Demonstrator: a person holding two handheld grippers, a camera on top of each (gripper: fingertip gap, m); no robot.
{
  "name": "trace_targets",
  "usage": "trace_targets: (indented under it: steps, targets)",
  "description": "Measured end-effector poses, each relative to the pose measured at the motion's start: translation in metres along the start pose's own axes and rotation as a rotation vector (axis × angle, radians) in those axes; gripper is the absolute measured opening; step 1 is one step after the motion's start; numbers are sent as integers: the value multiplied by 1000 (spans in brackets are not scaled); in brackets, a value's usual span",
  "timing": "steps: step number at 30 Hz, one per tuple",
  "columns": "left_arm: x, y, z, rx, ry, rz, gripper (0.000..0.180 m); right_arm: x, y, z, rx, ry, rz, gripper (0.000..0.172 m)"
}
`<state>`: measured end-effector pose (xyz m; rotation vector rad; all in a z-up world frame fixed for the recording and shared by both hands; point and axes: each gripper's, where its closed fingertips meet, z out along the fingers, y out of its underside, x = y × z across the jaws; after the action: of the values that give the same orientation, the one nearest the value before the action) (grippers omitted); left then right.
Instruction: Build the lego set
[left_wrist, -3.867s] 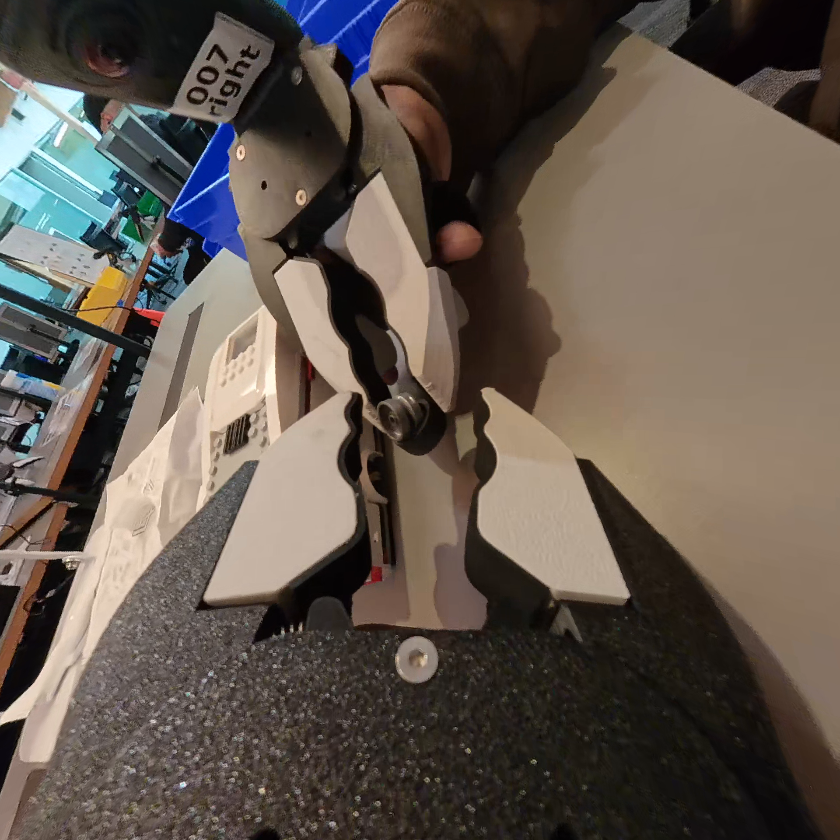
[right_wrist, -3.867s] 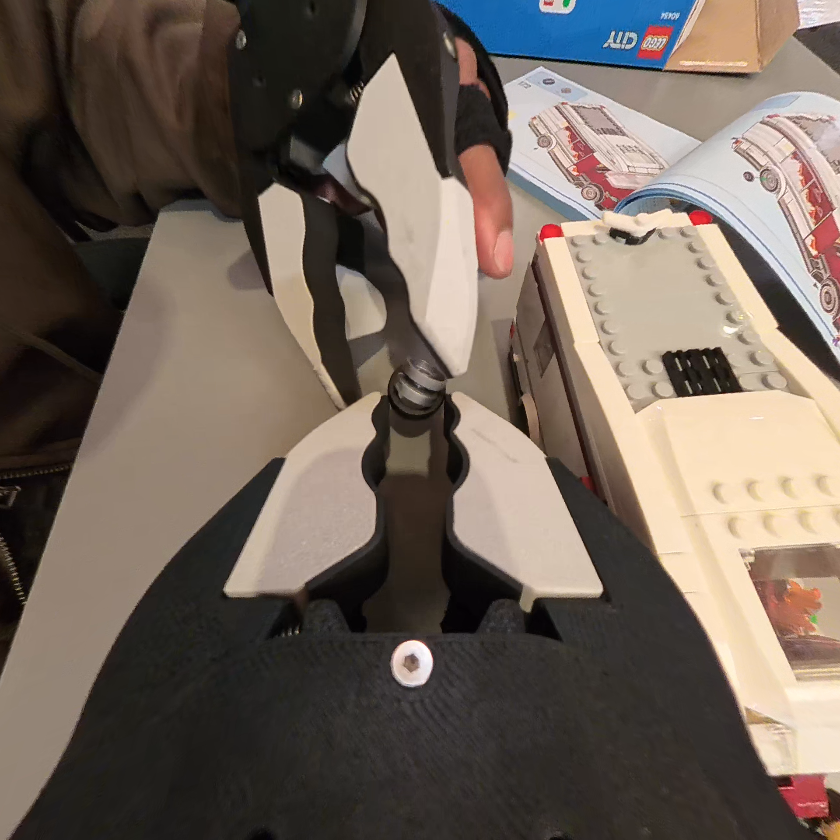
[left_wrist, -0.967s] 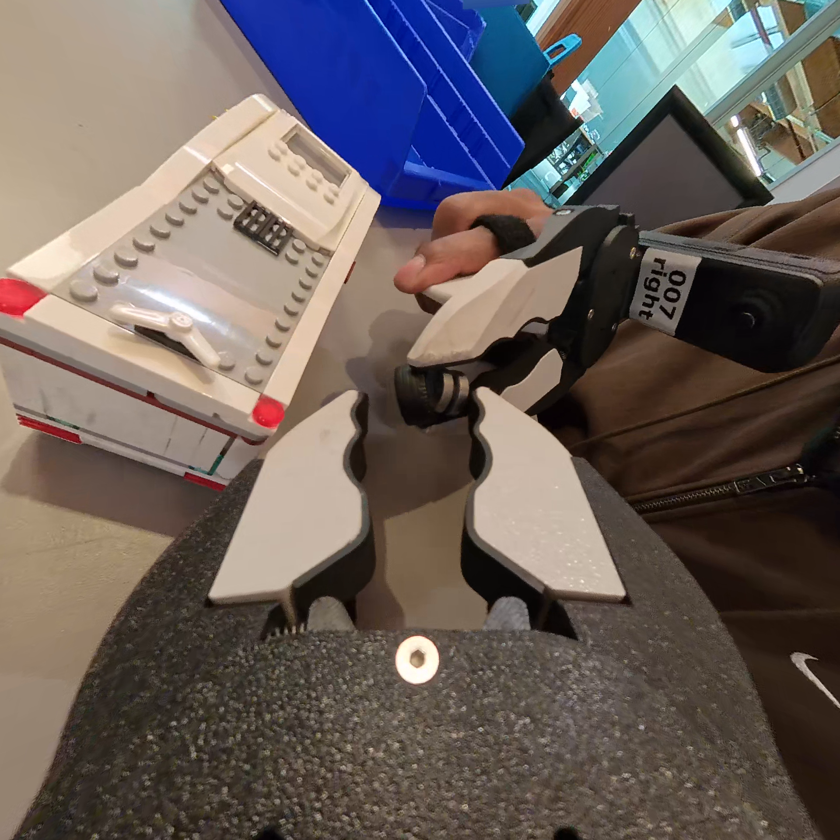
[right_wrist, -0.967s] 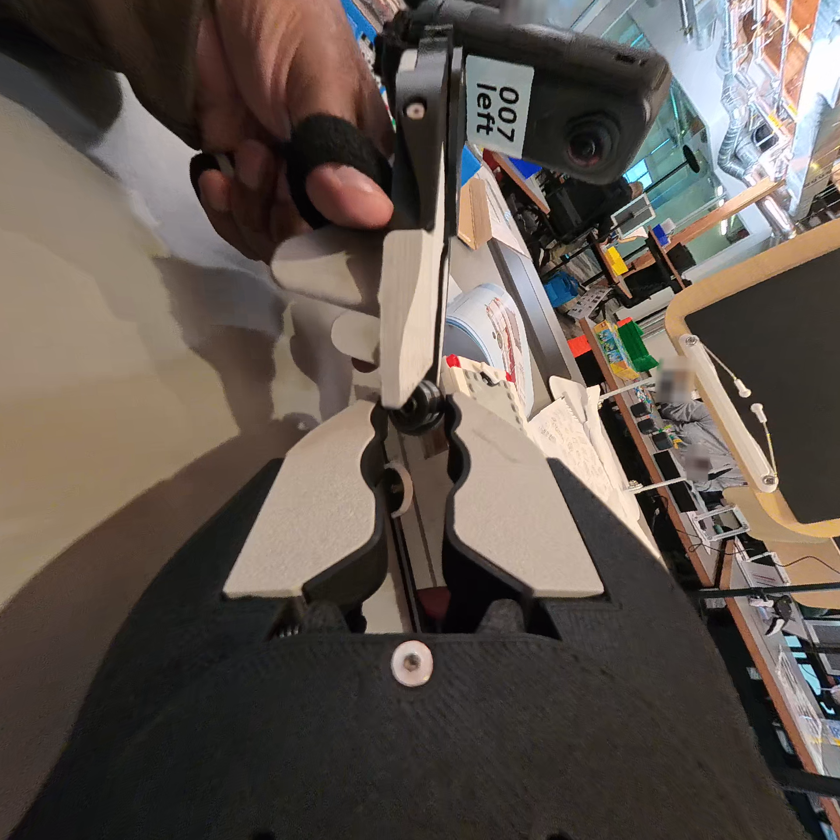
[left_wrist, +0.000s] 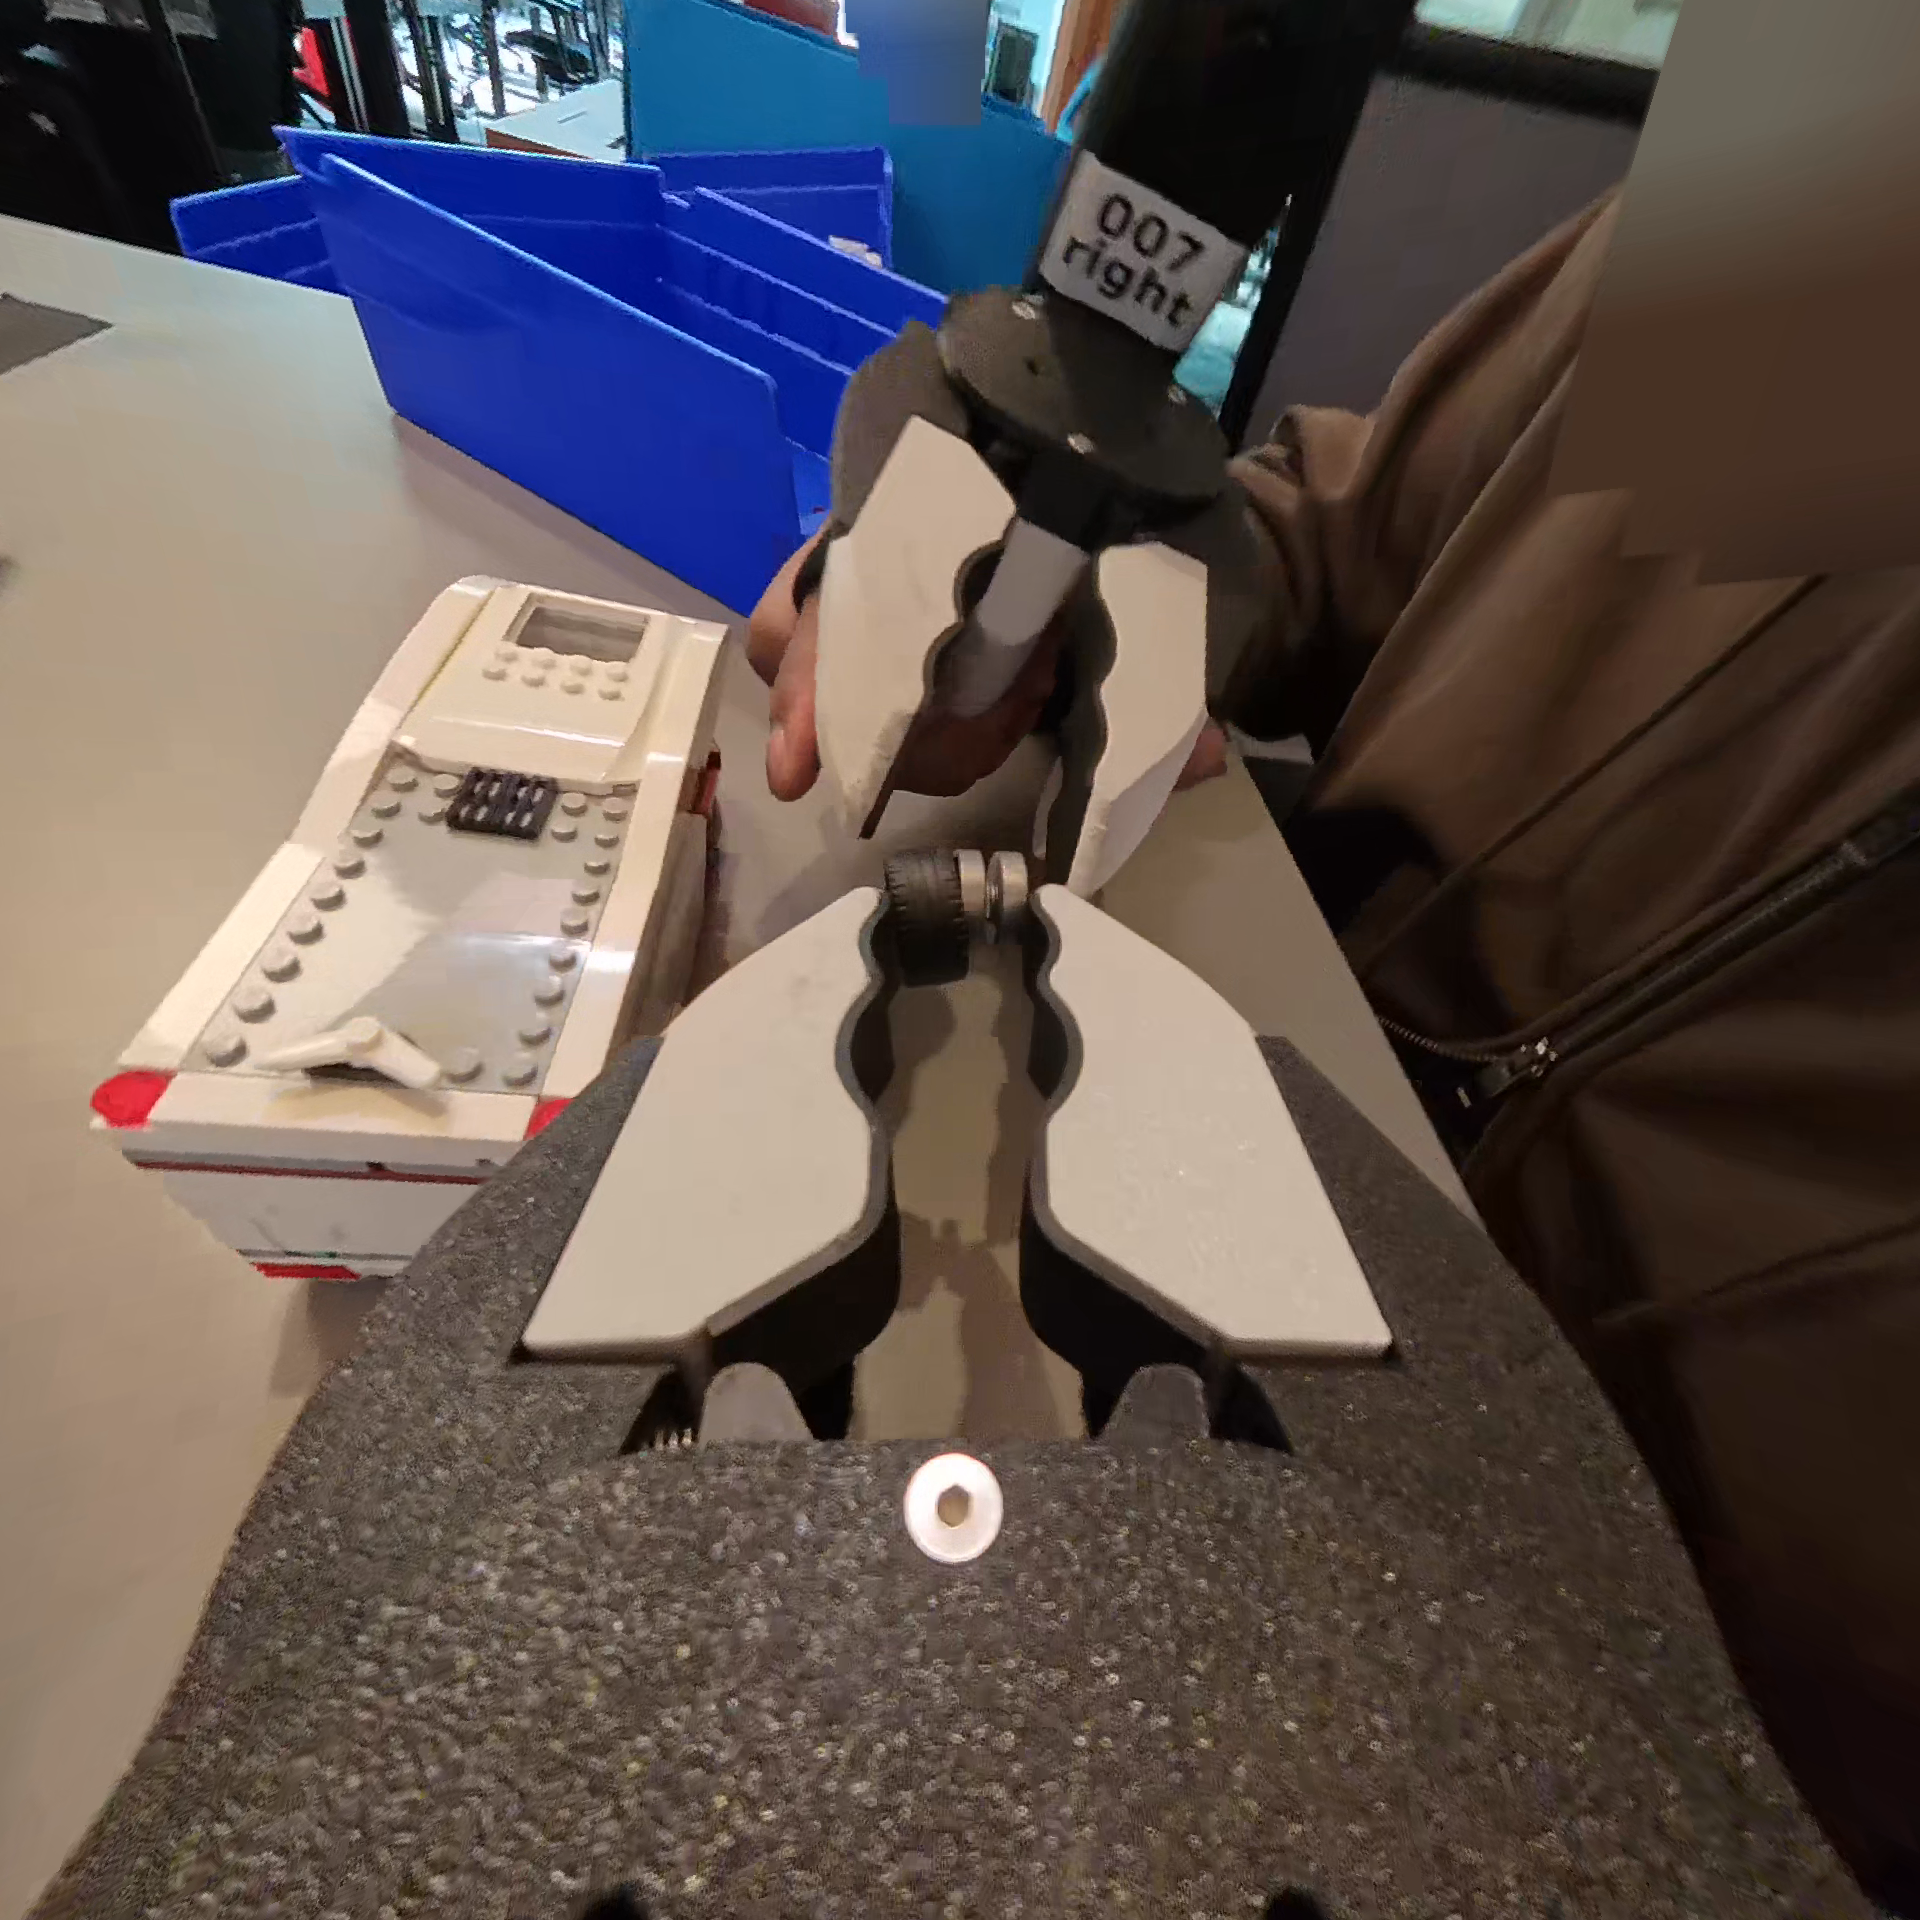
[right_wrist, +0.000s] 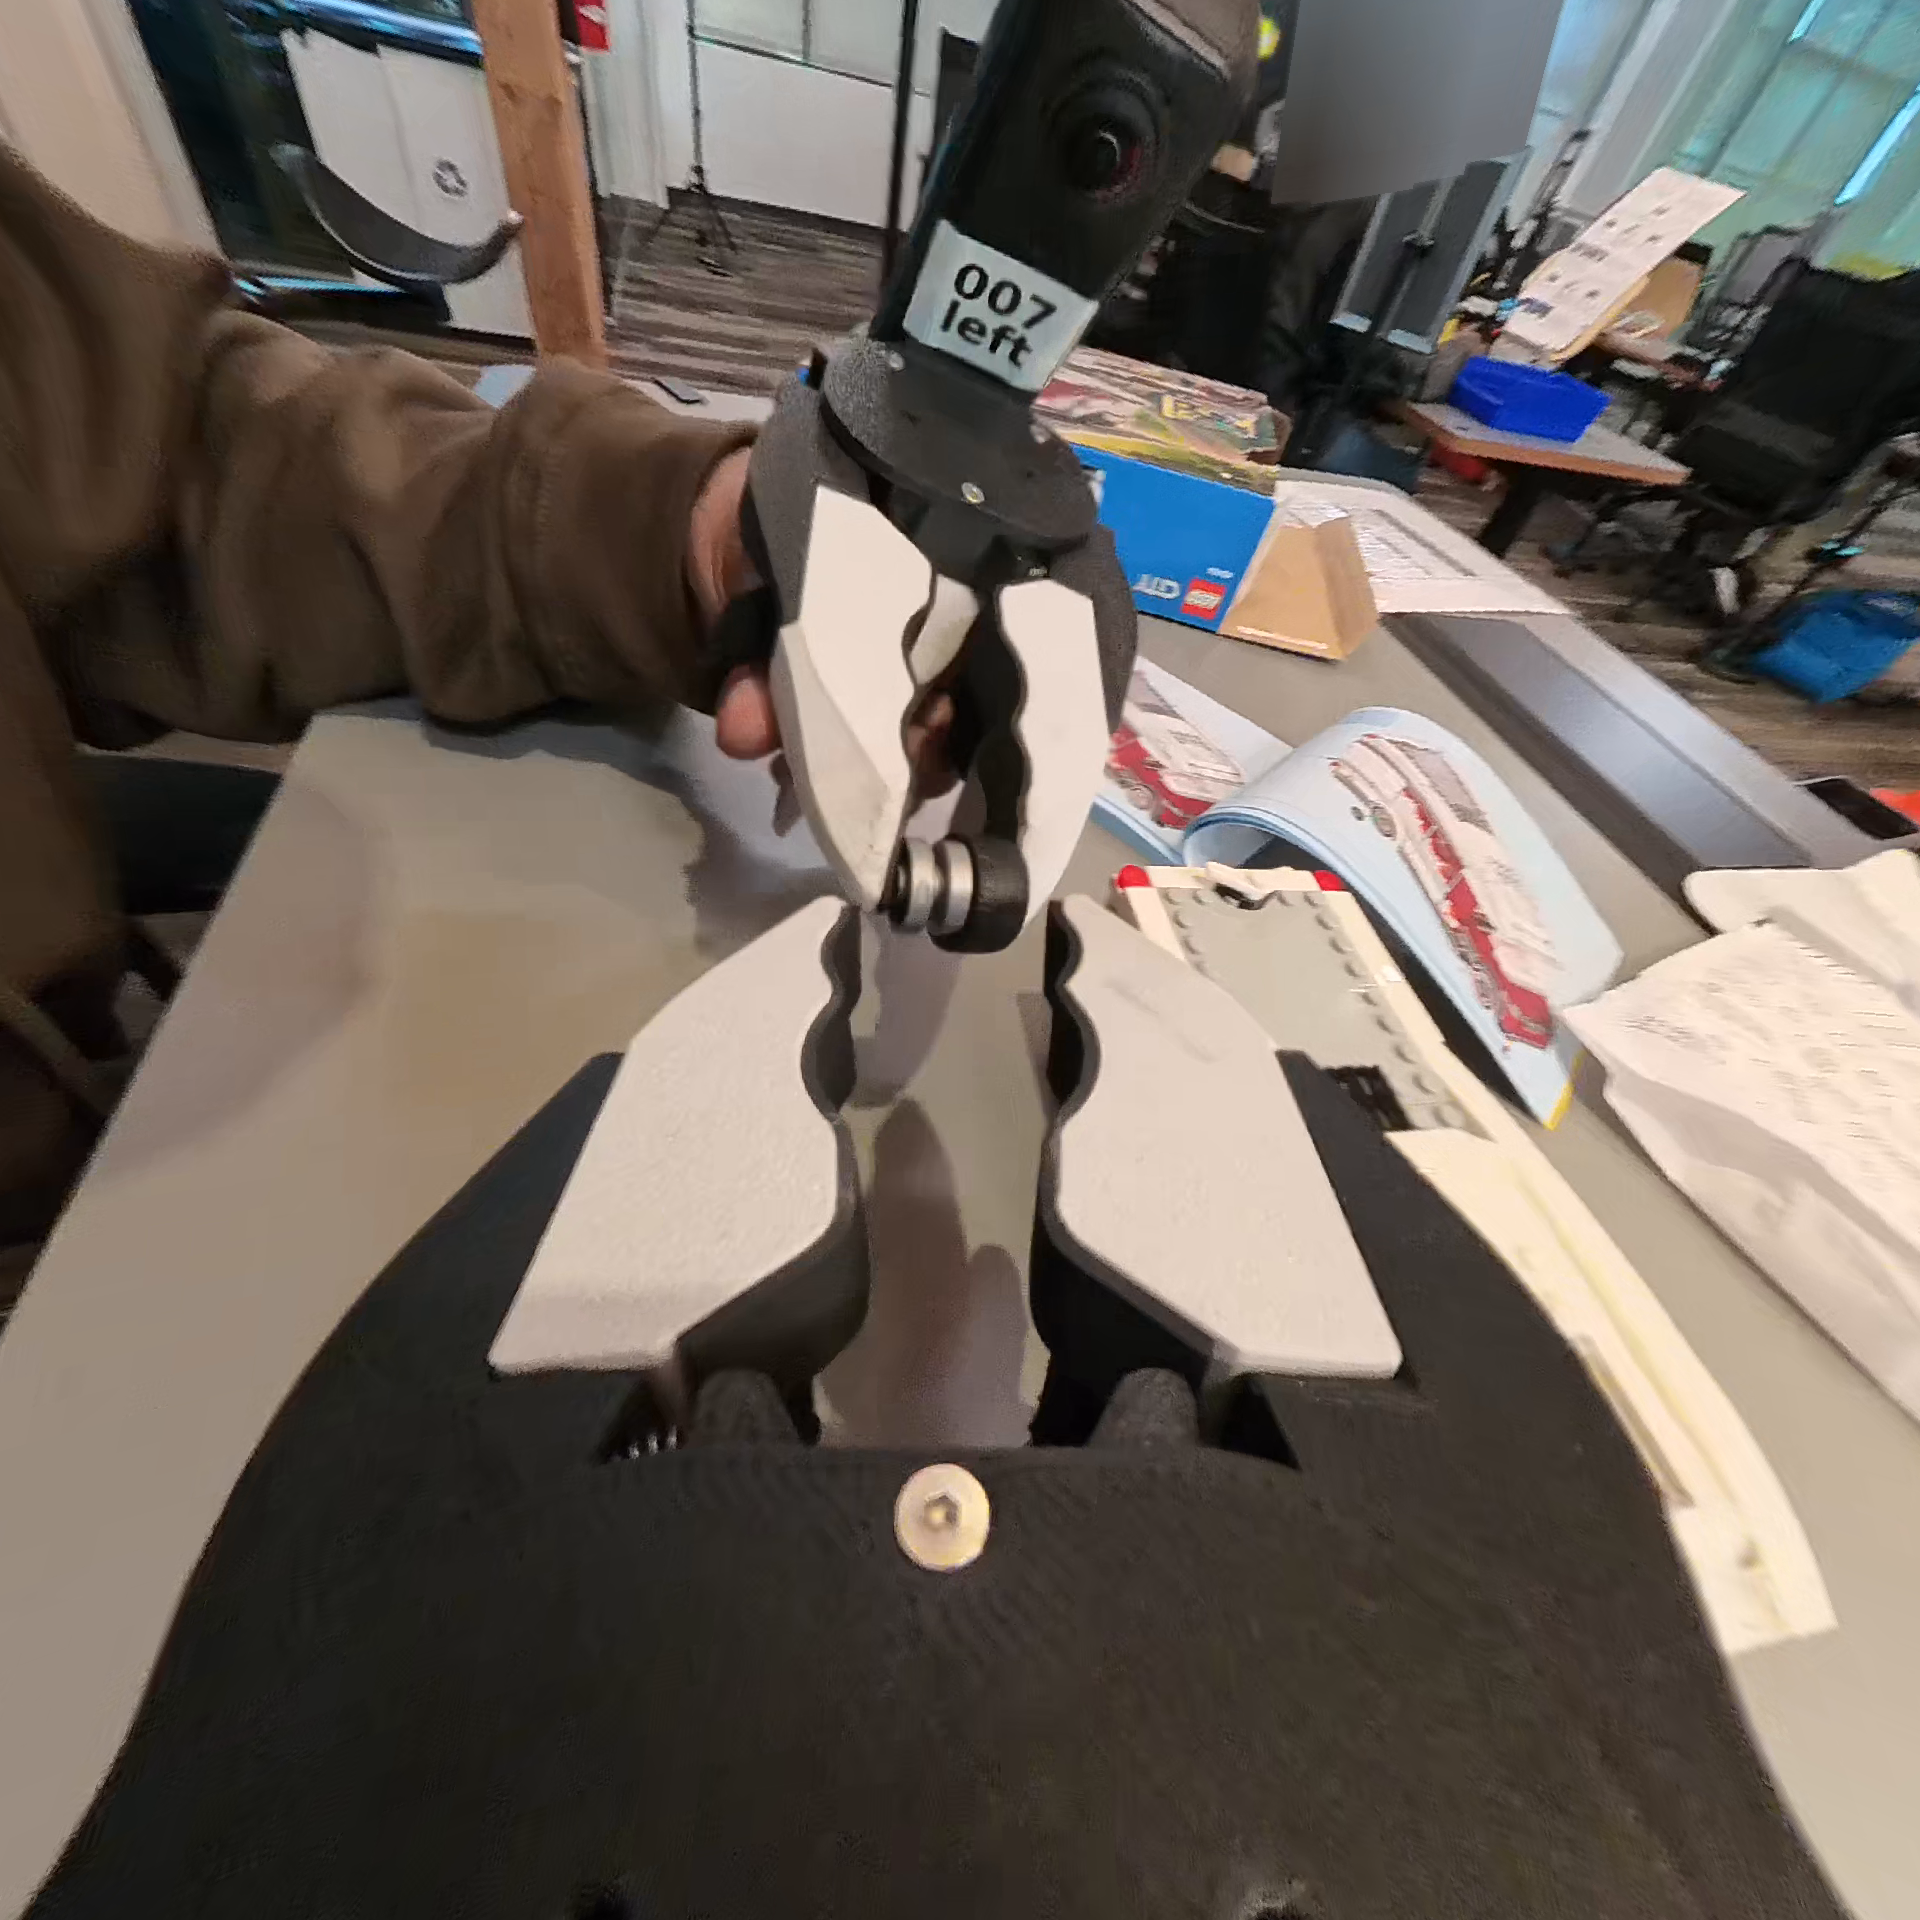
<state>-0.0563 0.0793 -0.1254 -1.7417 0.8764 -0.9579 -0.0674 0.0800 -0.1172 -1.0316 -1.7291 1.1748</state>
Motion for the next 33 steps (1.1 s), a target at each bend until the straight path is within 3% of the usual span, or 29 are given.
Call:
trace_targets:
  steps: [5, 10, 14, 25, 33]
  targets:
    - [9, 5, 4, -53, 2, 135, 23, -13, 5, 1, -15, -126, 86, 32]
    - [12, 7, 5, -66, 18, 155, 23, -16, 4, 0, -4, -175, 136, 31]
    - [13, 9, 6, -92, 25, 149, 23, -15, 6, 0, -7, -166, 119, 23]
    - [0, 9, 4, -103, -35, 90, 30, -8, 6, 1, -9, -88, 71, 22]
    - [6, 7, 4, -97, -20, 128, 20, -9, 5, 0, 3, -126, 121, 26]
